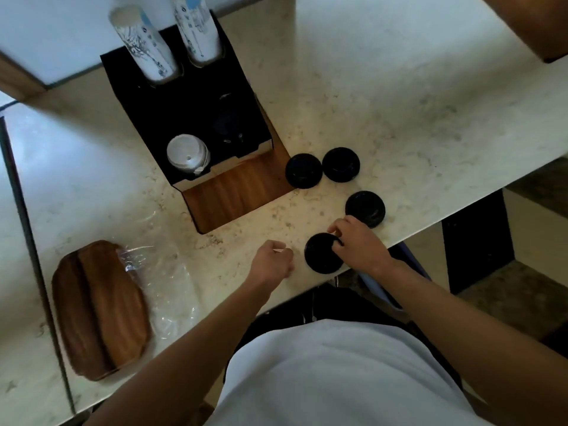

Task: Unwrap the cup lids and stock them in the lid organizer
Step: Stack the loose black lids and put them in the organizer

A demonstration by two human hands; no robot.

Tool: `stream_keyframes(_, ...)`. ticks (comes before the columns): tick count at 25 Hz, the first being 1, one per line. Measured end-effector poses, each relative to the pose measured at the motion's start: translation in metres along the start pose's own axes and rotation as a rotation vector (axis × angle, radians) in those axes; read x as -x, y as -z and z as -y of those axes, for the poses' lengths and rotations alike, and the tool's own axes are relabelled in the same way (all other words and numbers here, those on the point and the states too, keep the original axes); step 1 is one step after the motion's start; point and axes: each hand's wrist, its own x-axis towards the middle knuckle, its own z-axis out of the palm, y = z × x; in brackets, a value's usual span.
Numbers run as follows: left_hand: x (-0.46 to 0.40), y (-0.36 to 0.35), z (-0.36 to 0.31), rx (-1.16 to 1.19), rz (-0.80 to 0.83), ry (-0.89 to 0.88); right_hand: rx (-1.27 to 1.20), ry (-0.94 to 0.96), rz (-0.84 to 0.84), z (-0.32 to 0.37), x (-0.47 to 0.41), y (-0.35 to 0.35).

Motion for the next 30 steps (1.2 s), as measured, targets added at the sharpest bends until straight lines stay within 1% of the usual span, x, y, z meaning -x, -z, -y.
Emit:
stream_keyframes(3, 0.009, -0.026, 0.005, -0.081, -0.051, 0.045, 0.018, 0.079, 0.011, -0.011, 0.001, -0.002)
stream_keyframes(5, 0.013, -0.038, 0.004, -0.131, -0.077, 0.045, 0.003, 0.104, 0.021, -0.016, -0.002, -0.004)
stream_keyframes(8, 0.016, -0.051, -0.003, -0.127, -0.114, 0.043, -0.05, 0.092, 0.042, -0.021, -0.009, -0.003)
stream_keyframes(12, 0.015, -0.063, -0.014, -0.138, -0.226, 0.016, -0.076, 0.072, 0.104, -0.024, -0.019, 0.006)
stream_keyframes(14, 0.014, -0.068, -0.017, -0.1, -0.271, -0.006, -0.118, 0.06, 0.108, -0.027, -0.024, 0.013)
stream_keyframes(16, 0.011, -0.07, -0.024, 0.018, -0.287, -0.02, -0.199, 0.018, 0.091, -0.029, -0.027, 0.021)
stream_keyframes(20, 0.005, -0.072, -0.042, 0.376, -0.254, 0.009, -0.323, -0.046, -0.011, -0.036, -0.028, 0.036)
stream_keyframes(22, 0.005, -0.075, -0.049, 0.551, -0.185, 0.039, -0.41, -0.098, -0.069, -0.038, -0.026, 0.044)
stream_keyframes(24, 0.008, -0.077, -0.053, 0.699, -0.098, 0.074, -0.5, -0.107, -0.068, -0.04, -0.024, 0.051)
stream_keyframes(26, 0.011, -0.079, -0.054, 0.785, -0.039, 0.082, -0.551, -0.076, -0.012, -0.043, -0.021, 0.058)
stream_keyframes(28, 0.014, -0.08, -0.055, 0.831, -0.015, 0.064, -0.588, -0.056, 0.031, -0.049, -0.02, 0.064)
stream_keyframes(30, 0.016, -0.082, -0.054, 0.859, -0.014, 0.041, -0.584, -0.032, -0.005, -0.058, -0.021, 0.07)
